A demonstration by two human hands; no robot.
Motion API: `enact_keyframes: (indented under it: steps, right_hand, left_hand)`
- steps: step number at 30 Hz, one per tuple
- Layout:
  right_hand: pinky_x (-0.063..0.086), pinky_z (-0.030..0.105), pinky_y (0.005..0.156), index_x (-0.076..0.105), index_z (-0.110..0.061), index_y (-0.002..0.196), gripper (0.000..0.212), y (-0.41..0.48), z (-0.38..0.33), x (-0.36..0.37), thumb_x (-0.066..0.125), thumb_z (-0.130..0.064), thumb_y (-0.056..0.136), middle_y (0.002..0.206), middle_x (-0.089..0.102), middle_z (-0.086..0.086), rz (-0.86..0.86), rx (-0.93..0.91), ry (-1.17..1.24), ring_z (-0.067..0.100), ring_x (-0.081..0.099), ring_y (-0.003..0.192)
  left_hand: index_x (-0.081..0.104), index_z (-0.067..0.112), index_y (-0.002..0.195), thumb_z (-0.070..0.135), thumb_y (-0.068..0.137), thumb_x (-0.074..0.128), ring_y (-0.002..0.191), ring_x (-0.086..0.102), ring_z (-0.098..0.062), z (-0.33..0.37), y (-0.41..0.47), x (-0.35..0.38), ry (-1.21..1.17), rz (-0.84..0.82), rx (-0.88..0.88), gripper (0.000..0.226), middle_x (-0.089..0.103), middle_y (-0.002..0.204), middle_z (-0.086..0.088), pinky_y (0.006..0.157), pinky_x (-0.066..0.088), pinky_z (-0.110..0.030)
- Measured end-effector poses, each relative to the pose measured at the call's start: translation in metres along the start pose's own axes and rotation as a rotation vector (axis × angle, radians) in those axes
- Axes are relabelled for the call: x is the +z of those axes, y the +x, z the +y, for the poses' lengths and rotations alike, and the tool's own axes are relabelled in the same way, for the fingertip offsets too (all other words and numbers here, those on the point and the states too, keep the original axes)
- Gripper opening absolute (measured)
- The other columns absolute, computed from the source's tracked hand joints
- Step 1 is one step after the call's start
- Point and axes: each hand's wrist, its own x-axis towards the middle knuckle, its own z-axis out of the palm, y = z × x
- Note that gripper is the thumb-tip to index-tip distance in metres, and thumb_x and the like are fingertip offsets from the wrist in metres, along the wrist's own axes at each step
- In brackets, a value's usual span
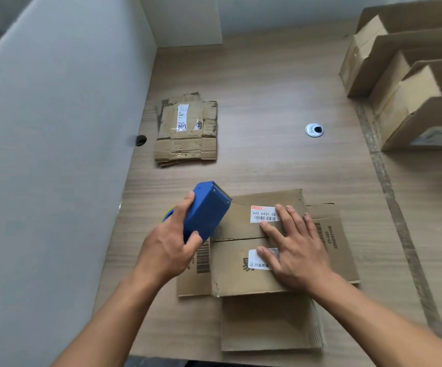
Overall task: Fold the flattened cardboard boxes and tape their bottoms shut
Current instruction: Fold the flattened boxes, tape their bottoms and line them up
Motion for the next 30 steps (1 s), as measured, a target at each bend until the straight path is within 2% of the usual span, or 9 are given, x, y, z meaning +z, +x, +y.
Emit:
enact_keyframes:
  steps: [4,9,12,16,19,21,23,26,30]
  right_hand:
    - [0.017,0.049,0.115,0.057,-0.037,0.130,0.054,0.000,0.001,-0.001,0.040,-0.066,0.089,0.154,0.041,0.010,0.032,-0.002,0.059,0.030,0.035,0.142]
    - [0.018,0.047,0.114,0.055,-0.041,0.126,0.046,0.000,0.000,0.001,0.040,-0.064,0.090,0.152,0.045,0.009,0.060,0.019,0.129,0.030,0.041,0.141]
    - [0.018,0.046,0.114,0.055,-0.042,0.125,0.044,0.000,0.000,0.002,0.040,-0.063,0.090,0.152,0.044,0.008,0.062,0.027,0.158,0.029,0.039,0.142]
    - [0.008,0.037,0.120,0.056,-0.037,0.128,0.044,0.002,0.008,0.001,0.039,-0.055,0.092,0.154,0.043,0.000,0.050,0.038,0.313,0.024,0.037,0.143]
    - [-0.006,0.027,0.121,0.037,-0.036,0.148,0.060,0.000,0.016,-0.002,0.033,-0.056,0.092,0.159,0.034,-0.007,0.019,0.037,0.428,0.016,0.023,0.149]
    - [-0.005,0.033,0.122,0.020,-0.044,0.152,0.065,-0.002,0.015,-0.004,0.031,-0.061,0.091,0.161,0.027,-0.008,-0.006,0.007,0.437,0.013,0.015,0.151]
    - [0.001,0.042,0.124,0.016,-0.047,0.151,0.064,-0.003,0.014,-0.005,0.034,-0.061,0.091,0.161,0.028,-0.007,-0.010,-0.023,0.438,0.015,0.013,0.152]
    - [0.004,0.042,0.124,0.036,-0.047,0.144,0.052,-0.004,0.018,-0.003,0.039,-0.051,0.093,0.155,0.038,-0.008,0.036,-0.038,0.535,0.015,0.018,0.151]
    - [0.000,0.035,0.122,0.046,-0.048,0.138,0.044,-0.005,0.021,-0.004,0.040,-0.049,0.094,0.151,0.043,-0.011,0.052,-0.041,0.633,0.013,0.019,0.150]
  left_hand:
    - [0.029,0.037,0.152,0.046,0.089,0.053,0.086,0.063,-0.025,0.009,0.000,0.016,0.242,0.001,0.259,0.068,0.068,0.113,0.005,0.067,0.048,-0.032]
    - [0.020,0.038,0.151,0.047,0.087,0.043,0.062,0.058,-0.024,0.001,-0.011,0.038,0.369,-0.037,0.493,0.068,0.063,0.086,0.003,0.051,0.051,-0.037]
    - [0.031,0.034,0.147,0.044,0.085,0.045,0.053,0.053,-0.022,0.006,-0.015,0.038,0.417,-0.009,0.522,0.065,0.058,0.077,0.004,0.042,0.047,-0.034]
    - [0.043,0.032,0.140,0.040,0.074,0.078,0.049,0.052,-0.017,0.010,-0.011,0.032,0.483,-0.031,0.575,0.076,0.054,0.073,0.008,0.039,0.034,-0.026]
    - [0.045,0.032,0.137,0.036,0.064,0.090,0.050,0.051,-0.017,0.007,-0.009,0.033,0.498,-0.065,0.658,0.086,0.054,0.074,0.008,0.044,0.026,-0.025]
    - [0.044,0.033,0.139,0.034,0.066,0.088,0.054,0.053,-0.018,0.003,-0.007,0.033,0.487,-0.080,0.713,0.085,0.057,0.079,0.008,0.043,0.032,-0.026]
    - [0.042,0.032,0.140,0.037,0.078,0.075,0.057,0.055,-0.017,-0.001,-0.005,0.032,0.487,-0.068,0.784,0.070,0.060,0.083,0.007,0.045,0.037,-0.026]
    - [0.043,0.031,0.138,0.035,0.084,0.050,0.060,0.056,-0.018,0.000,-0.002,0.032,0.477,-0.038,0.842,0.054,0.062,0.085,0.005,0.050,0.040,-0.026]
    - [0.046,0.031,0.136,0.021,0.084,0.054,0.063,0.056,-0.022,-0.003,0.000,0.038,0.461,0.033,0.897,0.054,0.061,0.085,-0.001,0.056,0.045,-0.029]
